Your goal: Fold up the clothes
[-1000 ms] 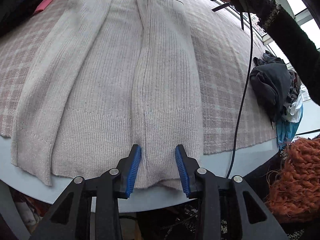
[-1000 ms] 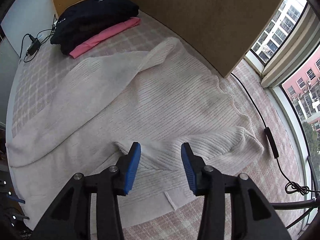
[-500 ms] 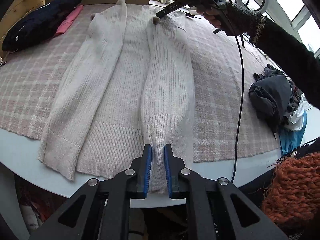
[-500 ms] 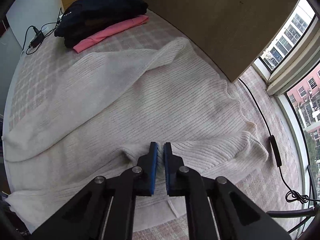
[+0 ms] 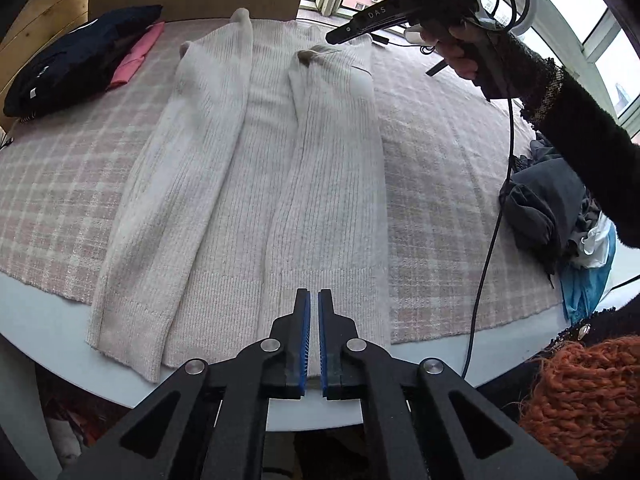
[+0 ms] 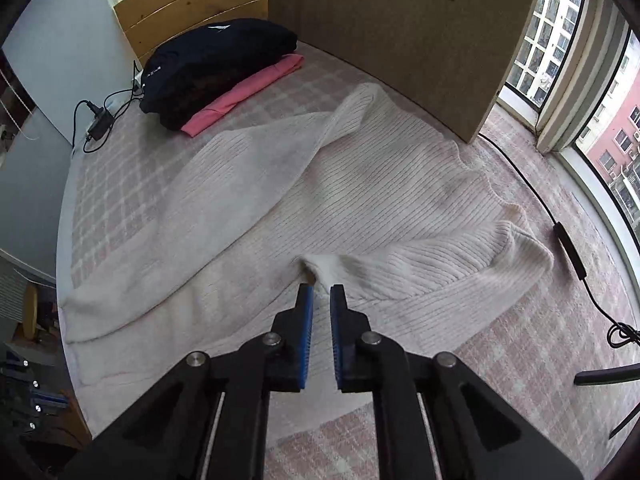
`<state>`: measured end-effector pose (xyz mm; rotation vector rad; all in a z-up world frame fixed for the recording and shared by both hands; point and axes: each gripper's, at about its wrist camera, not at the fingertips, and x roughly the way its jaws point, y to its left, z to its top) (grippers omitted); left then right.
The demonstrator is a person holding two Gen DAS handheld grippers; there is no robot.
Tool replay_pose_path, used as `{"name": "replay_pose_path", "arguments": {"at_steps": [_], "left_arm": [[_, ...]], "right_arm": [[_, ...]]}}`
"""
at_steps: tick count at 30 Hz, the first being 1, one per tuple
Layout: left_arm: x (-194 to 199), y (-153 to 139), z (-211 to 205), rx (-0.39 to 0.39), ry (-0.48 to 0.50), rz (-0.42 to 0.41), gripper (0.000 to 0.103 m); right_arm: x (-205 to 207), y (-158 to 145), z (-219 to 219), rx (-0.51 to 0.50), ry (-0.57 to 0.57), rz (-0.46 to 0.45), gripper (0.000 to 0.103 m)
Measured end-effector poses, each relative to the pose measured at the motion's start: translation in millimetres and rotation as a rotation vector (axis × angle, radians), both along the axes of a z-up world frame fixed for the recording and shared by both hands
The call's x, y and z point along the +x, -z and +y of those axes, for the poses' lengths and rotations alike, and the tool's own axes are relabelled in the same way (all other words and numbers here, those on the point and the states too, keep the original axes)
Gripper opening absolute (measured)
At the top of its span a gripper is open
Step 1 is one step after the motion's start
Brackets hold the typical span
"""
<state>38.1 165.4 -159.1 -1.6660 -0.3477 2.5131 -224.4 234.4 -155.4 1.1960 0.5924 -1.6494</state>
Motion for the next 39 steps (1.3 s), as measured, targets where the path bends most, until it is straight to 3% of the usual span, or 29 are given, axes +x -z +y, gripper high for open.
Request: {"name": "replay_pose_path", "arguments": {"at_steps": [4,6,7,10,12,14,15,16,21,25,30,32,33,36,39], "left_arm": [[-28.4,18.3,20.0,-0.01,0.078,0.002,0.002],[-36.1,34.4,22.1,-0.02,0.094,-0.024,0.01],[-38.0,44.6,22.1,-0.031,0.093,-0.05,0.009],[-28.3,40.5,6.0,0.024,0.05,-0.045,0.01],[-16.9,29.0,-4.9,-0.022,0.011,-0.028,0.012],[-3.4,18.0,-18.1,-0.106,-0.032,-0.006,0.019],[2.2,14.0,-25.8,-0.127,-0.054,0.002,0.022],[6.2,11.6,-33.8,-0.131,-0.077,0.007,0.022],[7.1,17.8,-70.4,-0.176,-0.165,-0.033,0.022],[4.8,27.7,-83.9,-0.171,-0.193,-0.061,0.022],[2.6,42.3,-86.8,-0.14,-0.213,-0.104,0.022],[1.6,44.5,-86.3,-0.136,-0.216,-0.102,0.024],[1.0,44.9,-86.5,-0.132,-0.218,-0.102,0.026],[-0.9,45.6,-87.6,-0.118,-0.222,-0.103,0.027],[-2.2,46.2,-86.7,-0.114,-0.226,-0.1,0.029]], "right_arm": [[43.4,23.3,10.3,0.029,-0.055,-0.073,0.009],[55.8,44.9,3.2,0.061,-0.058,-0.064,0.009],[59.6,53.3,-0.3,0.058,-0.048,-0.051,0.009],[68.0,47.8,-7.2,0.094,-0.073,0.001,0.009],[61.1,33.0,-5.3,0.078,-0.078,-0.026,0.009],[40.5,16.4,-4.9,0.031,-0.023,-0.03,0.016],[27.0,8.0,-5.8,0.002,0.019,-0.022,0.027],[9.8,1.6,-9.1,-0.031,0.065,-0.03,0.03],[-83.4,-14.2,-43.5,-0.175,0.266,-0.13,0.032],[-132.2,-3.2,-105.2,-0.147,0.338,-0.166,0.034],[-157.8,24.1,-160.3,-0.032,0.364,-0.207,0.039],[-163.4,39.0,-166.8,0.006,0.364,-0.222,0.036],[-164.3,44.8,-167.7,0.008,0.355,-0.248,0.009],[-163.5,35.2,-149.4,-0.207,0.329,-0.339,0.006],[-167.4,27.8,-119.7,-0.44,0.395,-0.309,0.006]]}}
